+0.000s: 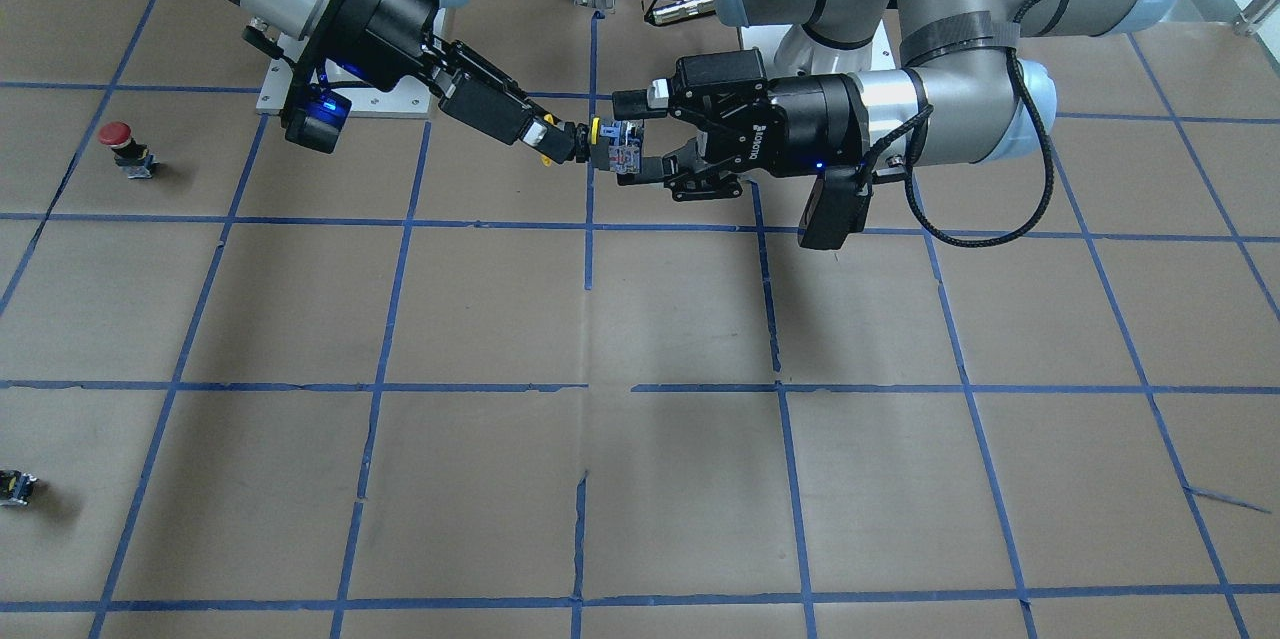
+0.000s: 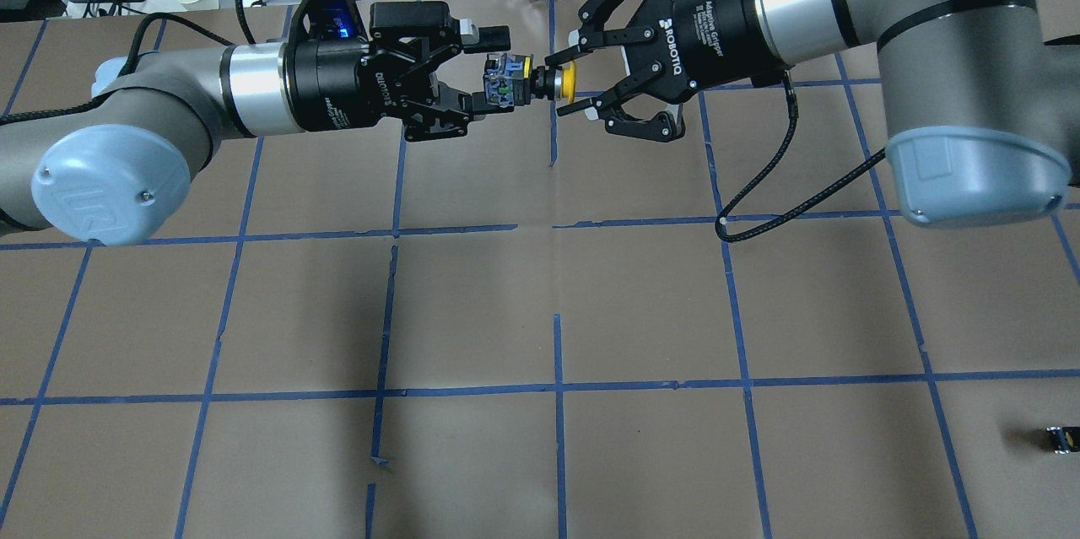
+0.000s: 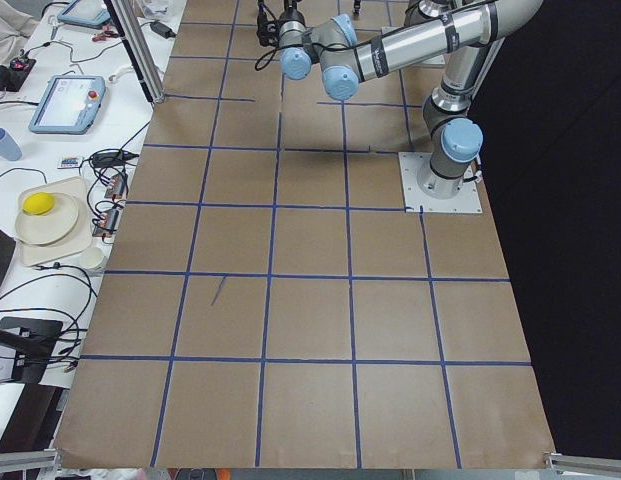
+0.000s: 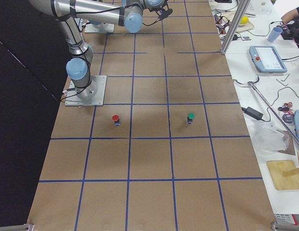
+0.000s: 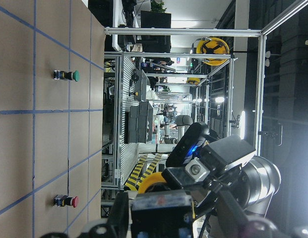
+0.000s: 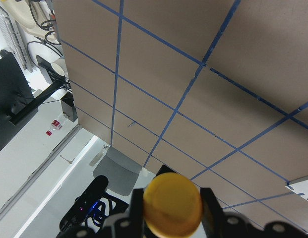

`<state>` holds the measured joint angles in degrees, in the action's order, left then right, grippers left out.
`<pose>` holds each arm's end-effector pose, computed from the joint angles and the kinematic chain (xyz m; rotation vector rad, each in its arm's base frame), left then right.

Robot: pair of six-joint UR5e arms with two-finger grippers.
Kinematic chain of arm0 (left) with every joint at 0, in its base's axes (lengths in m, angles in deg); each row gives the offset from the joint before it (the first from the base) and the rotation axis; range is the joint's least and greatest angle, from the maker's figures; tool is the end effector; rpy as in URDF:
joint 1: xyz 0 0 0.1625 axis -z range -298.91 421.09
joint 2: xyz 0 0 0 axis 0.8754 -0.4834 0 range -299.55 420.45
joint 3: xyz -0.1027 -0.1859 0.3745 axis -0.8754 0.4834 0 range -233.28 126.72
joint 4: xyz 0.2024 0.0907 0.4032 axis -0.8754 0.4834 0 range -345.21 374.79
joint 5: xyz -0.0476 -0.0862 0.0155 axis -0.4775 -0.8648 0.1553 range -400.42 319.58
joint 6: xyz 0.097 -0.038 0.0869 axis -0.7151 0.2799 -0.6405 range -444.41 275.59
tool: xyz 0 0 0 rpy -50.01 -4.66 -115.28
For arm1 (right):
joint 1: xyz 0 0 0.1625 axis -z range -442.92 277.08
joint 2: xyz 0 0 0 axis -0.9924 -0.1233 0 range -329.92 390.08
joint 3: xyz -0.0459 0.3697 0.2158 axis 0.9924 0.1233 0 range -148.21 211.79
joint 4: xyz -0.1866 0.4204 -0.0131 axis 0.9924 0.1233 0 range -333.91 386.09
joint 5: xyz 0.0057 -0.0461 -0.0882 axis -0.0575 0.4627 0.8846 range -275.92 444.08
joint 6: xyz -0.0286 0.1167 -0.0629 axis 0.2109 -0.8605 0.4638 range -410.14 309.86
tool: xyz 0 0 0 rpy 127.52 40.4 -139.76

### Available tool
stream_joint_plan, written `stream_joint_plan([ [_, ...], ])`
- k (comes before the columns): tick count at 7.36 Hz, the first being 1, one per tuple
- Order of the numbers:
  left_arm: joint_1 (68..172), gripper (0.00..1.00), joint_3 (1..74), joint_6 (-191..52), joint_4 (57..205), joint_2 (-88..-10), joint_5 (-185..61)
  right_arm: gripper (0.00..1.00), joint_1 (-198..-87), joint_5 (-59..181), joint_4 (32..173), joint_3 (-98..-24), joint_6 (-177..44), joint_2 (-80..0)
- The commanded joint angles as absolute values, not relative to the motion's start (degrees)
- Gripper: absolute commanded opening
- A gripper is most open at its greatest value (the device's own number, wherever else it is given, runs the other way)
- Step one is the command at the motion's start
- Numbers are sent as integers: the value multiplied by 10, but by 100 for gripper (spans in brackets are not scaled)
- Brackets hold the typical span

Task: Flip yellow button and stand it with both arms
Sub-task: 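Open the left gripper and pull back while the right gripper carries the button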

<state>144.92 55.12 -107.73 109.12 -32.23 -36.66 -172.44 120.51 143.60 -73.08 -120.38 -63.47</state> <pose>-0.2115 -0.5432 0.3833 0.0952 -1.6273 0.0325 0.2381 -0.5253 0.4563 1.1429 1.8833 0.3780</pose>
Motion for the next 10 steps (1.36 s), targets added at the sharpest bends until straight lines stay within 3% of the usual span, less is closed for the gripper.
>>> stream_joint_plan([
  [1,1446,100,544,-1077,1081,-322,-344,15,-1691,1207,1430,-727,-1199,-640],
  [5,1437,100,526,-972,864,-331,13,8,-1617,1371,1423,-735,-1020,-640],
  [10,1448,100,438,-969,917,-324,455,8,-1529,1629,1355,-790,-695,-638],
])
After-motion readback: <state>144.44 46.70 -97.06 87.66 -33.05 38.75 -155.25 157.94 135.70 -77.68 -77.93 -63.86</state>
